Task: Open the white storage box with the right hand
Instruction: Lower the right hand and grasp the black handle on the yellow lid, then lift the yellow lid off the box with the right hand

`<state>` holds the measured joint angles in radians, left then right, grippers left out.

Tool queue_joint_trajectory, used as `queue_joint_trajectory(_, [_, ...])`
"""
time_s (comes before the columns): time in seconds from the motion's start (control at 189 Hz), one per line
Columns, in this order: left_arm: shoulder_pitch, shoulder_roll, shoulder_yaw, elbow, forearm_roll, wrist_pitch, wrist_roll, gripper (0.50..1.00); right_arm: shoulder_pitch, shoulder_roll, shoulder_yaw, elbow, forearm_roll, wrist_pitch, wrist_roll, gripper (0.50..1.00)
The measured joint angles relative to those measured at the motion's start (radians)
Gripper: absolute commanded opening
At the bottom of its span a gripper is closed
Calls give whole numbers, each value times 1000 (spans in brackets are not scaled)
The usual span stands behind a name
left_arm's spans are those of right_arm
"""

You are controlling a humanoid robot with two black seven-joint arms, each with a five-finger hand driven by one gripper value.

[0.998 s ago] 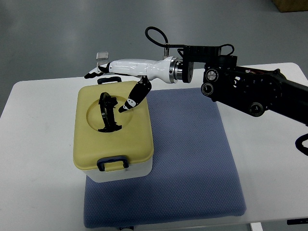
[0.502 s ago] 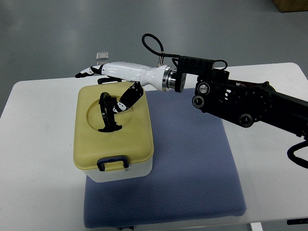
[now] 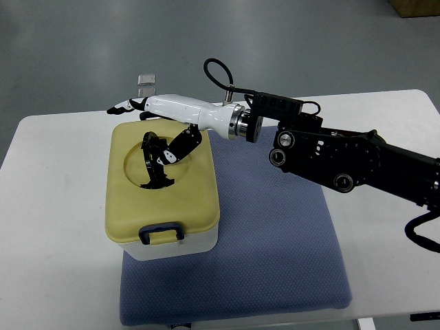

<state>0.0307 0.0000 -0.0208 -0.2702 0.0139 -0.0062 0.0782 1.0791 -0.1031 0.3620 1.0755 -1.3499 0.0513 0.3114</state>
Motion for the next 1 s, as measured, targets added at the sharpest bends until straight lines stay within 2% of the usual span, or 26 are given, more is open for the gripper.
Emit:
queue_joint_trajectory(0.042, [0,0,0,0,0,0,0,1000,-1,0,0,-1,0,-3,0,778])
queue_joint_trajectory(0.063, [0,0,0,0,0,0,0,1000,-2,1,0,-2,0,-6,0,748])
queue_joint_trajectory(0.106, [0,0,1,0,0,0,0,1000,-3,1,0,-2,0,-10,0,666])
queue_joint_trajectory(0.111, [0,0,1,0,0,0,0,1000,-3,1,0,-3,0,-10,0,644])
queue_joint_trajectory(0.148, [0,0,1,0,0,0,0,1000,-4,2,0,-3,0,-12,0,586])
queue_joint_trajectory(0.153, [0,0,1,0,0,0,0,1000,-4,2,0,-3,0,-13,0,562])
queue_joint_trajectory(0.158, [0,0,2,0,0,0,0,1000,-4,2,0,-3,0,-13,0,562])
queue_joint_trajectory(0.164, [0,0,2,0,0,0,0,1000,-4,2,0,-3,0,-13,0,533])
queue_joint_trajectory(0.169, [0,0,2,0,0,0,0,1000,-4,2,0,-3,0,-13,0,533])
queue_joint_trajectory(0.174, [0,0,2,0,0,0,0,1000,-4,2,0,-3,0,-13,0,505])
queue_joint_trajectory(0.185, [0,0,2,0,0,0,0,1000,-4,2,0,-3,0,-13,0,500])
queue_joint_trajectory(0.734, [-1,0,2,-1,0,-1,0,1000,29,-16,22,8,10,-45,6,500])
queue_joint_trajectory(0.998, [-1,0,1,-1,0,-2,0,1000,129,-134,49,26,27,-12,14,500])
